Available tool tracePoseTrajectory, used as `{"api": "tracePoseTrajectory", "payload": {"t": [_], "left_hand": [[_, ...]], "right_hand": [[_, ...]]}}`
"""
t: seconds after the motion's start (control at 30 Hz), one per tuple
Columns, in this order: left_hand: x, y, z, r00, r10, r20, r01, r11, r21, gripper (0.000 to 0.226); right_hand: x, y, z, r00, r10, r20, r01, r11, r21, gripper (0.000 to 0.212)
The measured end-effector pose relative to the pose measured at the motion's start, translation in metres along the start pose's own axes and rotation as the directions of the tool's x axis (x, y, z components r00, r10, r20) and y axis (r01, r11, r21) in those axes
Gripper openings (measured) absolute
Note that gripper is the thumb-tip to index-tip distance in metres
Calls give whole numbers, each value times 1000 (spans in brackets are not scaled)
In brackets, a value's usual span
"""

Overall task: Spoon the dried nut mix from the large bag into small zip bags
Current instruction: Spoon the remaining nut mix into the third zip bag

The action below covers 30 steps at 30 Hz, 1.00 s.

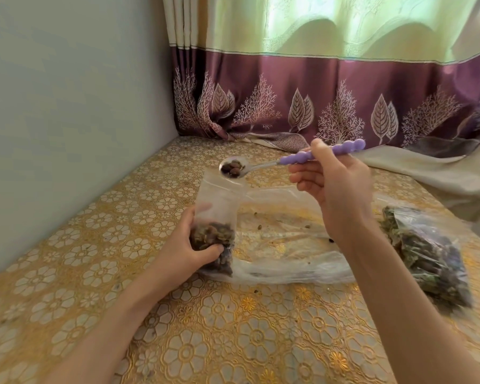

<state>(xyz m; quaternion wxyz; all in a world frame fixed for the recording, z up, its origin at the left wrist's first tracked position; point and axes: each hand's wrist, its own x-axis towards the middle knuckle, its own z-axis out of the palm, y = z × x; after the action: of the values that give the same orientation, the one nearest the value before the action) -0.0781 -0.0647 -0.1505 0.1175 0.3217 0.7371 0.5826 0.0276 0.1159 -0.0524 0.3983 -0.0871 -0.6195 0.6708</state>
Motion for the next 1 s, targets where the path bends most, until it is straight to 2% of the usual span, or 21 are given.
{"api": "tracePoseTrajectory", "payload": {"t": [0.17, 0.3, 0.4, 0.53, 0.6, 0.7, 0.8, 0.9, 1.0], "left_hand": [[3, -5, -2, 1000, 11, 21, -10, 1000, -26, 62], [4, -7, -3, 1000, 19, 24, -18, 999, -32, 67], [5, -8, -3, 999, 22, 31, -21, 999, -47, 69], [5, -8, -3, 999, -6, 39, 11, 991, -135, 65], [5, -8, -5, 999, -37, -3, 35, 970, -241, 60], [5, -6, -8, 994, -77, -72, 44, 922, -384, 51], [4, -4, -7, 991, -93, -93, 49, 917, -397, 53], [4, -3, -6, 992, -91, -86, 52, 926, -373, 53], [6, -4, -6, 992, -100, -82, 63, 927, -369, 52]], "right_hand": [[-1, 3, 4, 979, -39, 200, 52, 997, -59, 25], [1, 5, 2, 966, -18, 256, 37, 997, -69, 21], [4, 7, -2, 981, -4, 194, 3, 1000, 1, 26], [13, 14, -16, 997, 70, -32, -66, 992, 103, 32], [17, 21, -25, 989, 70, -133, -68, 998, 18, 35], [19, 38, -35, 980, 26, -197, -71, 972, -224, 34], [18, 54, -37, 976, -39, -215, -61, 896, -440, 33], [19, 63, -35, 977, -54, -204, -59, 857, -511, 34], [17, 70, -31, 983, -7, -185, -84, 873, -481, 33]]}}
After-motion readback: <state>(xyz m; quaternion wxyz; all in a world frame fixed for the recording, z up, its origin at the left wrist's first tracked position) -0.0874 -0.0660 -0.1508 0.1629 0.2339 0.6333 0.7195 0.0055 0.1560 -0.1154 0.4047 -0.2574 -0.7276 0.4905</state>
